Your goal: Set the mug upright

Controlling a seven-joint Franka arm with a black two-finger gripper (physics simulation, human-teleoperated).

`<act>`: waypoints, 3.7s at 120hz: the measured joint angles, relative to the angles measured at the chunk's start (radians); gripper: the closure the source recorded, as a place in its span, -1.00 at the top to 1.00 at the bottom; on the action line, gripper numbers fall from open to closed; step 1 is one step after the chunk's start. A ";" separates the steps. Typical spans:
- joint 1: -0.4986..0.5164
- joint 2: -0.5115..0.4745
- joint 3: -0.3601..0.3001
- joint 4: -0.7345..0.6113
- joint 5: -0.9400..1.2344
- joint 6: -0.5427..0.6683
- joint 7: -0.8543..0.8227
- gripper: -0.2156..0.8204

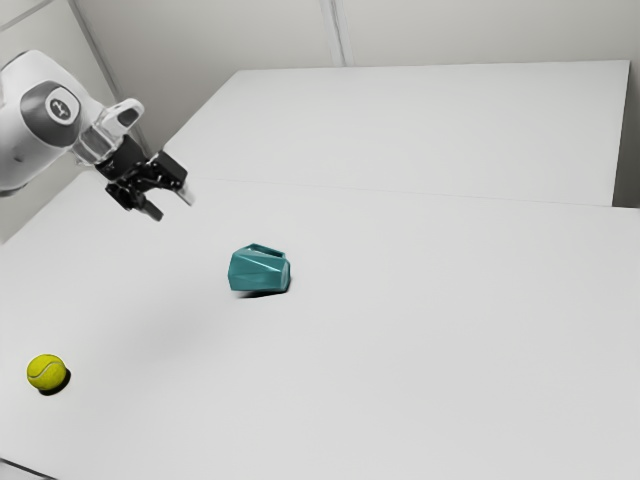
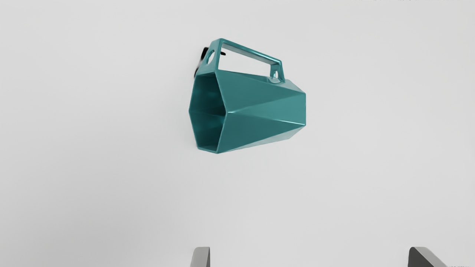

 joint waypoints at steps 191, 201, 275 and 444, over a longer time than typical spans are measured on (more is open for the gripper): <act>0.060 0.310 0.039 -0.193 -0.870 0.152 1.079 0.54; 0.055 0.312 0.039 -0.193 -0.877 0.152 1.095 0.54; 0.002 0.338 0.038 -0.188 -0.914 0.150 1.169 0.54; -0.053 0.237 0.022 -0.177 -0.899 0.181 1.187 -0.92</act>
